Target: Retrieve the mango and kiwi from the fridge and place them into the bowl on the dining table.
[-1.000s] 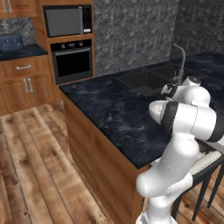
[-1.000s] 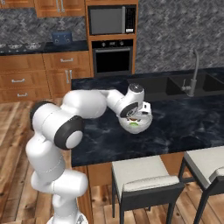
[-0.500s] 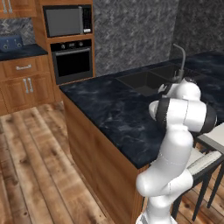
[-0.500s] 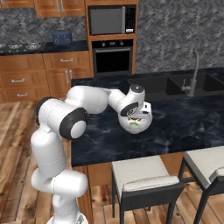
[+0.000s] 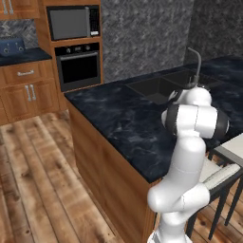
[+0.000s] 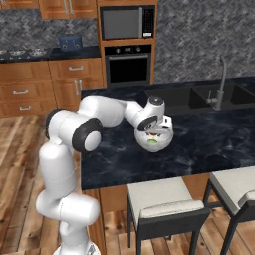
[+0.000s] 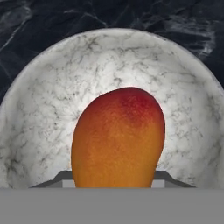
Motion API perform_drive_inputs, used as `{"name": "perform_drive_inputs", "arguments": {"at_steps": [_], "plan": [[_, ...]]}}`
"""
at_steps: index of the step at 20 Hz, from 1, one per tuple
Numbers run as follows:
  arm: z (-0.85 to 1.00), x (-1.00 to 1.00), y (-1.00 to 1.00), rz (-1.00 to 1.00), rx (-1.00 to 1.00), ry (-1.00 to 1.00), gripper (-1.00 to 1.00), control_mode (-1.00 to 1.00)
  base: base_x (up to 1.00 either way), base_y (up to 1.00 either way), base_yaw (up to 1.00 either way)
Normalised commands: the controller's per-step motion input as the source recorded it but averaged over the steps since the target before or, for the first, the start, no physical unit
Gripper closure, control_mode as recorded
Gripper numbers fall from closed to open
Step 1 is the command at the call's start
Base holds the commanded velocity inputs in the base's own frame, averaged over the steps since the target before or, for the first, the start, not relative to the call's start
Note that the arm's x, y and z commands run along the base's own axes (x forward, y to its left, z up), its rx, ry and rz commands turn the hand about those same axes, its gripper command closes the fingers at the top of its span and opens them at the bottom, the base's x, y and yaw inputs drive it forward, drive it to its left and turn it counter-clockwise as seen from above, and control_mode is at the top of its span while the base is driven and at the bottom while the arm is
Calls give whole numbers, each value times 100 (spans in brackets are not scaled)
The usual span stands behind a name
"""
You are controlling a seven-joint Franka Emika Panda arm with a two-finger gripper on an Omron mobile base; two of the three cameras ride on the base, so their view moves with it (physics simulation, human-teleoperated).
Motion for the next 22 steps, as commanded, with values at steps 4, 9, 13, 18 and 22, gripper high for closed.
{"name": "perform_drive_inputs", "arguments": {"at_steps": [4,9,13,18,22], "plan": [[-24,17,0,0,0,0,-100,-100,0,0,0],[-13,15,0,-1,0,0,-100,-100,0,0,0],[4,2,-8,-1,0,1,-100,-100,0,0,0],[61,-9,-14,-3,0,-2,-100,-100,0,0,0],[88,-72,-6,0,0,-19,-100,-100,0,0,0]]}}
